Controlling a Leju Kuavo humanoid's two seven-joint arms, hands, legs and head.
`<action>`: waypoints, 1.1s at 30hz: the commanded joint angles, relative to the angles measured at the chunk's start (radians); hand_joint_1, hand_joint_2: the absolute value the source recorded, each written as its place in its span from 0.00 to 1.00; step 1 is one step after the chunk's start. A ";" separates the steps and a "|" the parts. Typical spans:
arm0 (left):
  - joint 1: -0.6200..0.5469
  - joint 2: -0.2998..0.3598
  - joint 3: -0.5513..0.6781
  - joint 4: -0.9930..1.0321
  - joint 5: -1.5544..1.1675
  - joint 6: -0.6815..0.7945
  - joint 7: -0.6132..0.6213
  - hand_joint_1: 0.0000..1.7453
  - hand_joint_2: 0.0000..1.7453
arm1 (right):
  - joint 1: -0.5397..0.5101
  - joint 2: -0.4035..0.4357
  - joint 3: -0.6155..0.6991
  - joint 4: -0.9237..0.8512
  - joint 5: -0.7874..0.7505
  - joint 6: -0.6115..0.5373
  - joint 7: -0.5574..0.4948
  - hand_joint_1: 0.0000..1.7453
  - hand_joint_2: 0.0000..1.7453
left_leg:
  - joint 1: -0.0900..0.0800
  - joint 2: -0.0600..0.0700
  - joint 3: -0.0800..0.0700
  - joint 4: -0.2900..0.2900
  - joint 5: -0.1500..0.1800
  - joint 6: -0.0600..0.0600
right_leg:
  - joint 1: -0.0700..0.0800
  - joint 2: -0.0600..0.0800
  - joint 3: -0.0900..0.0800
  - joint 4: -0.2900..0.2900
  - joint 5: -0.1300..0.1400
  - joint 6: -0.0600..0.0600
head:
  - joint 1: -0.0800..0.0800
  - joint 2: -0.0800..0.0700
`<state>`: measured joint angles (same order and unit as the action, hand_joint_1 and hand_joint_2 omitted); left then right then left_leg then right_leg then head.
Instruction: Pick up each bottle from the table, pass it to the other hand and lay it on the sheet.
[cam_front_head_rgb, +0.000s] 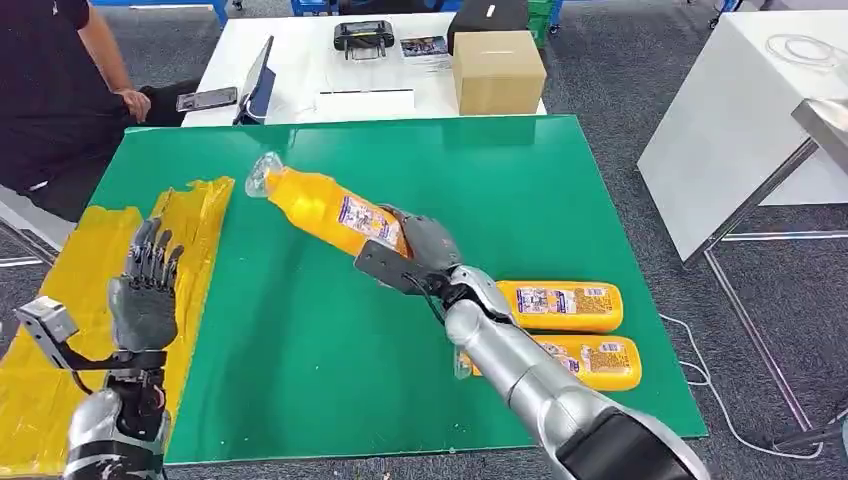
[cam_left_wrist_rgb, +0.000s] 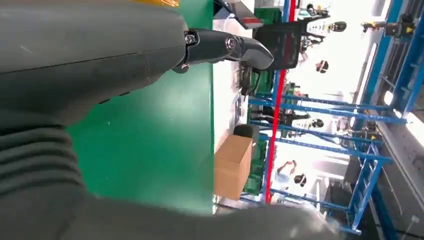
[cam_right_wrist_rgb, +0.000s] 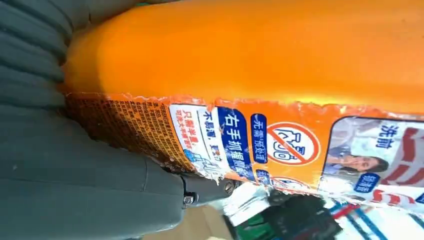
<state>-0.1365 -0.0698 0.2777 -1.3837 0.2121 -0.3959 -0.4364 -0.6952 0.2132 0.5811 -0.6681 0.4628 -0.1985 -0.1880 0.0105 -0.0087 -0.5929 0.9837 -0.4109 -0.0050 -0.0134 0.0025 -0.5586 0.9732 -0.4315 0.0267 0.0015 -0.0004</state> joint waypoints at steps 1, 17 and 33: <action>0.052 -0.087 -0.120 -0.131 0.016 0.088 0.027 0.00 1.00 | 0.162 -0.015 0.000 -0.387 -0.023 0.104 0.012 1.00 1.00 | 0.001 -0.002 0.002 0.001 -0.003 0.001 | 0.002 -0.003 0.004 -0.001 -0.003 -0.001 | 0.000 0.000; 0.063 -0.140 -0.380 -0.240 0.018 0.169 -0.023 0.00 1.00 | 0.176 0.081 0.214 -0.294 -0.027 0.130 -0.005 1.00 1.00 | 0.001 0.000 0.001 0.000 -0.002 0.000 | 0.001 -0.001 0.002 -0.001 -0.002 -0.001 | 0.000 0.000; 0.102 -0.123 -0.457 -0.270 0.063 0.097 -0.012 0.00 1.00 | 0.134 0.082 0.205 -0.191 -0.054 0.105 -0.006 1.00 1.00 | 0.000 -0.001 0.000 0.000 -0.002 0.000 | 0.001 -0.002 0.002 -0.001 -0.002 -0.001 | 0.000 0.000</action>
<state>-0.0197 -0.2148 -0.1225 -1.6667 0.2754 -0.2876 -0.4528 -0.5061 0.3082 0.7427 -0.9499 0.4097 -0.0973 -0.1968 0.0102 -0.0090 -0.5958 0.9837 -0.4114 -0.0051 -0.0135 0.0023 -0.5609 0.9730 -0.4317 0.0267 0.0015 -0.0004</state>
